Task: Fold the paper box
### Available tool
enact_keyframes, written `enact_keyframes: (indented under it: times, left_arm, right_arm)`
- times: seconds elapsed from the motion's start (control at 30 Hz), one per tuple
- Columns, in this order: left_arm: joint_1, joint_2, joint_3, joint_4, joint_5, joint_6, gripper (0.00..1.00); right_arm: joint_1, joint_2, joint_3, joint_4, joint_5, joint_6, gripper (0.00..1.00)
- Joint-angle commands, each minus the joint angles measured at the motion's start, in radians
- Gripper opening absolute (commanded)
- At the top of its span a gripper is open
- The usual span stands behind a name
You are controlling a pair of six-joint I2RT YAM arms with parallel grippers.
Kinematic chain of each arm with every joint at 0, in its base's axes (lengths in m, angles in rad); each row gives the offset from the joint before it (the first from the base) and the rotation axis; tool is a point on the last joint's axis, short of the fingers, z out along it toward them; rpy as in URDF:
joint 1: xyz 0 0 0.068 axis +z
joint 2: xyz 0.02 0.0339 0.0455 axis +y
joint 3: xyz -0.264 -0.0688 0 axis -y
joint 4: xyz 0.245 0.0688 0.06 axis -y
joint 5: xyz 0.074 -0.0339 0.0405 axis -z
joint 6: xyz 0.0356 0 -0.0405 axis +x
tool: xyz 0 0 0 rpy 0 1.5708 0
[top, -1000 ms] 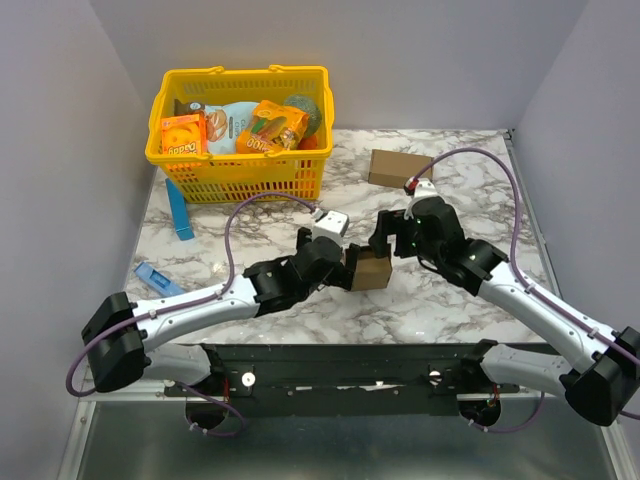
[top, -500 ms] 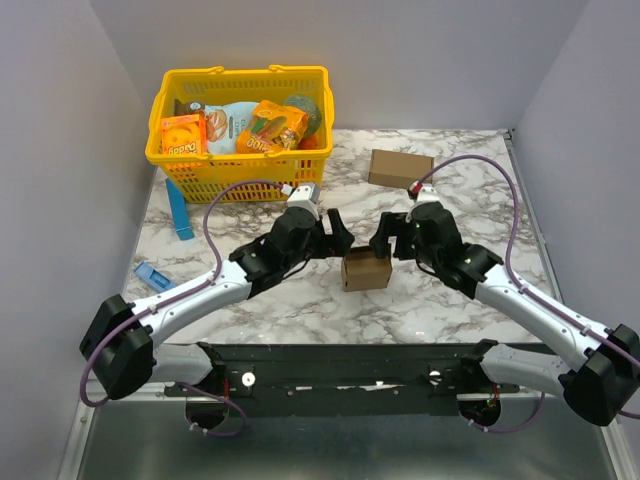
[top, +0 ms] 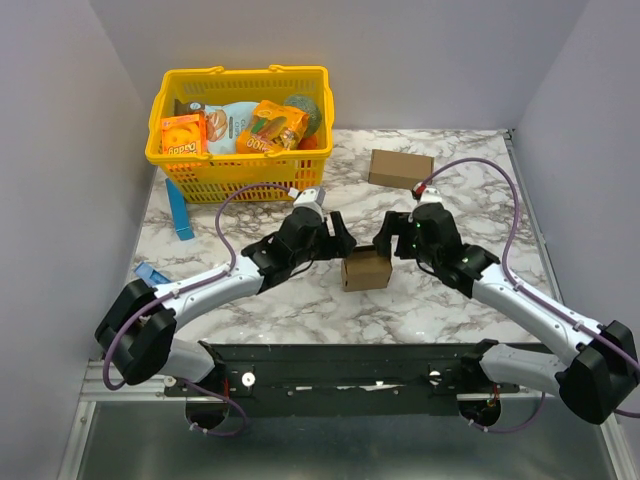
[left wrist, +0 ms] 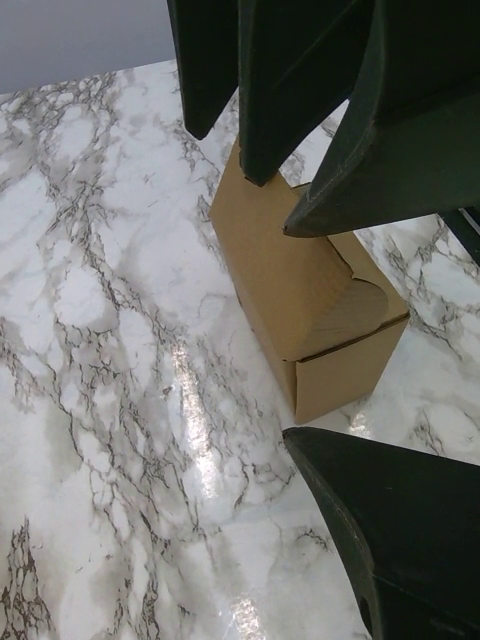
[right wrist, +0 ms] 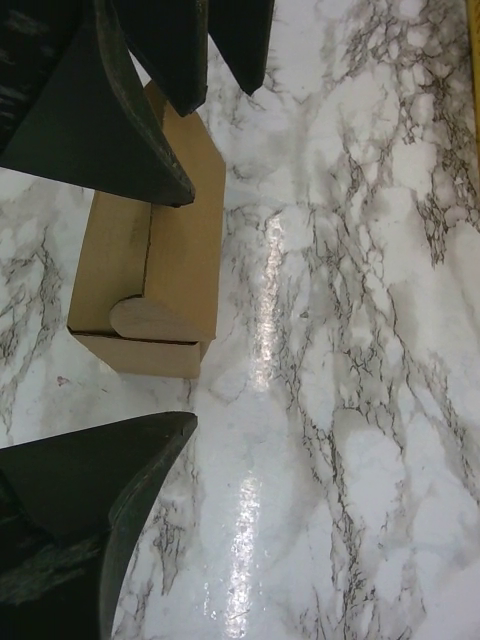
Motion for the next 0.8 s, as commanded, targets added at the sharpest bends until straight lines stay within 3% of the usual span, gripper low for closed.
enact_keyframes:
  times: [0.0,0.23,0.37,0.57,0.77]
  left_arm:
    - [0.005,0.004,-0.034,0.046,0.031,-0.022,0.78]
    - [0.004,0.027,-0.076,0.095,0.065,-0.050,0.60]
    - [0.005,0.027,-0.096,0.108,0.072,-0.064,0.46]
    - [0.004,0.027,-0.131,0.125,0.088,-0.079,0.36]
    - [-0.009,0.036,-0.160,0.131,0.094,-0.079,0.34]
  right_arm:
    - [-0.005,0.009,-0.025,0.033,0.010,0.008,0.89]
    - [-0.005,0.006,-0.048,0.033,-0.011,0.006,0.75]
    - [-0.005,0.000,-0.067,0.033,-0.019,0.006,0.62]
    - [-0.005,-0.018,-0.096,0.028,-0.029,0.014,0.53]
    - [-0.005,-0.021,-0.127,0.028,-0.037,0.015,0.48]
